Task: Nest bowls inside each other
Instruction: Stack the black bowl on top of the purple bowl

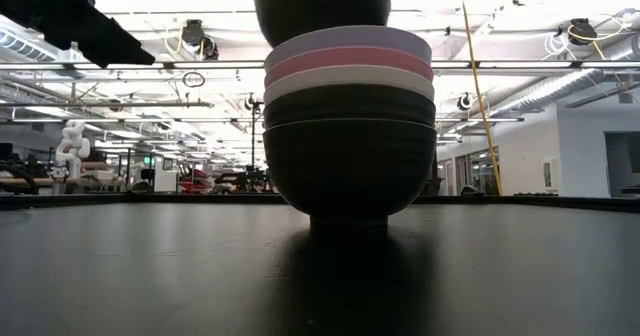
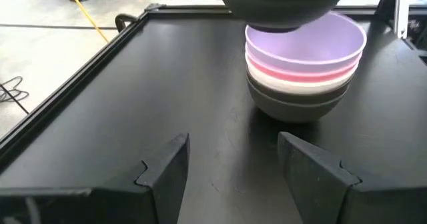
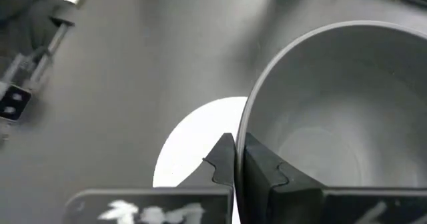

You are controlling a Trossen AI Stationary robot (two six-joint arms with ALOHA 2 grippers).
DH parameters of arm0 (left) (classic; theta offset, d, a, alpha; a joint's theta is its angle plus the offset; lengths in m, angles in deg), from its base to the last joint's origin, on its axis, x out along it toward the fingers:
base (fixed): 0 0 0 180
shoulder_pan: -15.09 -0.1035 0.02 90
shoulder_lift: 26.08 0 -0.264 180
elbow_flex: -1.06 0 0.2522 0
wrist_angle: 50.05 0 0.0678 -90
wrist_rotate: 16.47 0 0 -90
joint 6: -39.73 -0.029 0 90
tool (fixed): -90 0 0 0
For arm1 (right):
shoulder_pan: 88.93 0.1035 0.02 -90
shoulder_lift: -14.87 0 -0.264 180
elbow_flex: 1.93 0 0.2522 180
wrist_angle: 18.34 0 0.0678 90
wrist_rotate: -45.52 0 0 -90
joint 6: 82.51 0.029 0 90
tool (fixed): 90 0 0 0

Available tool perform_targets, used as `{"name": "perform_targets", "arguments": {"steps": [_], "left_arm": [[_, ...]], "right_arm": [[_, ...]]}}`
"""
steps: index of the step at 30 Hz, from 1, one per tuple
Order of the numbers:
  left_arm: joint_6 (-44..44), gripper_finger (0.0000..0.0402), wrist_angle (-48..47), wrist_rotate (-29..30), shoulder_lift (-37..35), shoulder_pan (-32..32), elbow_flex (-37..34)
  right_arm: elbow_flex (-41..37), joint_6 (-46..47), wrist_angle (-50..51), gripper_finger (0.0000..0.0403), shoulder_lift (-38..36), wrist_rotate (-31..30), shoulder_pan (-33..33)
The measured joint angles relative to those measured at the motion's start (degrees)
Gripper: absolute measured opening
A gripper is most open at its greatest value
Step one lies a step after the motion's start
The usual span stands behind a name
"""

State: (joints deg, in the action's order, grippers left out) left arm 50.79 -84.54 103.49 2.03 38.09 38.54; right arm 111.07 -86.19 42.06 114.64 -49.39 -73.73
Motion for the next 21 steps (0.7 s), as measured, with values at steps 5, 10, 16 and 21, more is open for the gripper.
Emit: {"name": "perform_targets", "arguments": {"steps": [5, 10, 16, 21], "left_arm": [[0.2, 0.0232, -0.9, 0.0, 0.0, 0.0, 0.0], [0.7, 0.0232, -0.9, 0.0, 0.0, 0.0, 0.0], [1.0, 0.0232, -0.9, 0.0, 0.0, 0.0, 0.0], [1.3, 0.0232, -0.9, 0.0, 0.0, 0.0, 0.0]], "right_arm": [[-0.1, 2.2, 1.3, 0.0000, 0.3, -1.3, 1.4], [-0.2, 4.9, 2.0, 0.0000, 0.4, -1.3, 3.4], [-2.2, 7.4, 1.8, 0.0000, 0.5, -1.3, 5.2], [-5.7, 8.6, -1.0, 0.0000, 0.4, -1.3, 5.2]]}}
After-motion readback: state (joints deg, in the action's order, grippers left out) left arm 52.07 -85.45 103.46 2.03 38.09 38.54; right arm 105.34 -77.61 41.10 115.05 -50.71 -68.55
